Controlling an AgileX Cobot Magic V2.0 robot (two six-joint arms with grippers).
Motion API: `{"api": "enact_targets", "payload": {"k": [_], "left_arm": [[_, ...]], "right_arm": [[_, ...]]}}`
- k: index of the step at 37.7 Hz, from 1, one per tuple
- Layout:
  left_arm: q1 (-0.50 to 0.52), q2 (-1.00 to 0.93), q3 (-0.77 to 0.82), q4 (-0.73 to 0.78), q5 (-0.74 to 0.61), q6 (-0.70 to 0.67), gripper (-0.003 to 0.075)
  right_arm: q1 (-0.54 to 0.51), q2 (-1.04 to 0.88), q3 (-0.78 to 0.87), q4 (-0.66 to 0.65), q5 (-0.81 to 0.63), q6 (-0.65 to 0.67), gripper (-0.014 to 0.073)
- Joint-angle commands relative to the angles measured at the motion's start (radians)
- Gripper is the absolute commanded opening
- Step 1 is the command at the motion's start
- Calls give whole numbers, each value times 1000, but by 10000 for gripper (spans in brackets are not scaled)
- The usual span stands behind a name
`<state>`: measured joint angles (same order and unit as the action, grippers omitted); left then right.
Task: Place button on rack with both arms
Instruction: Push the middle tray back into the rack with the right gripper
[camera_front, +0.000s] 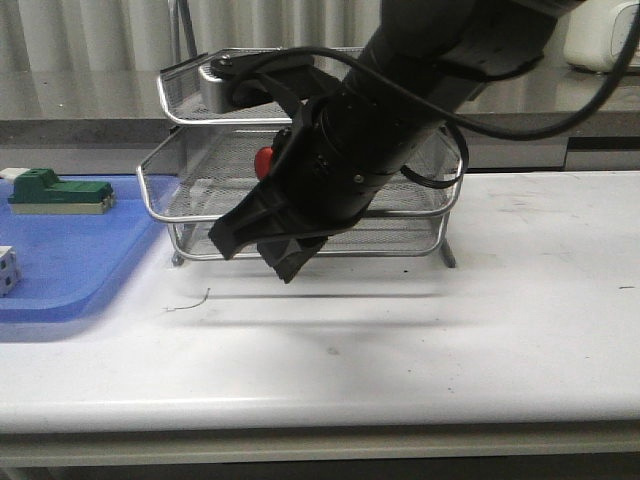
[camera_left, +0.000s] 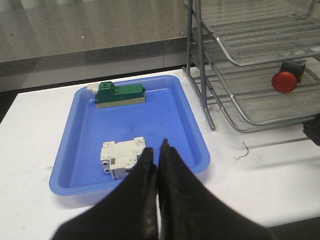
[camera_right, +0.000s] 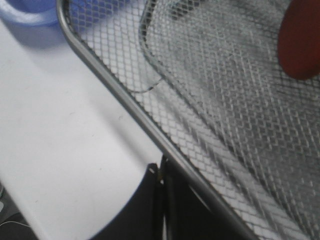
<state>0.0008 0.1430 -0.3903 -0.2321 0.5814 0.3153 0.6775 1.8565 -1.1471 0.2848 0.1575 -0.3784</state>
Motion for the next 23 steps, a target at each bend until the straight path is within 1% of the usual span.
{"api": "enact_targets", "payload": {"k": [1,10,15,19,23], "left_arm": [[2,11,-27,-19,-81,-9,-19],[2,11,-27,-19,-81,-9,-19],[2,11,-27,-19,-81,-9,-19],[2,11,-27,-19,-81,-9,-19],[2,11,-27,-19,-81,-9,-19]], "right_arm": [[-29,-26,-68,-9,-63,-4,-109],[-71,-2,-134,-9,-56,-4,-109],[-78,-2,-148,-9,-24,-4,-109],[-77,-9,-162,-1,76,-4,-109],[-76,-37,-163,61,168,-4,-109]]}}
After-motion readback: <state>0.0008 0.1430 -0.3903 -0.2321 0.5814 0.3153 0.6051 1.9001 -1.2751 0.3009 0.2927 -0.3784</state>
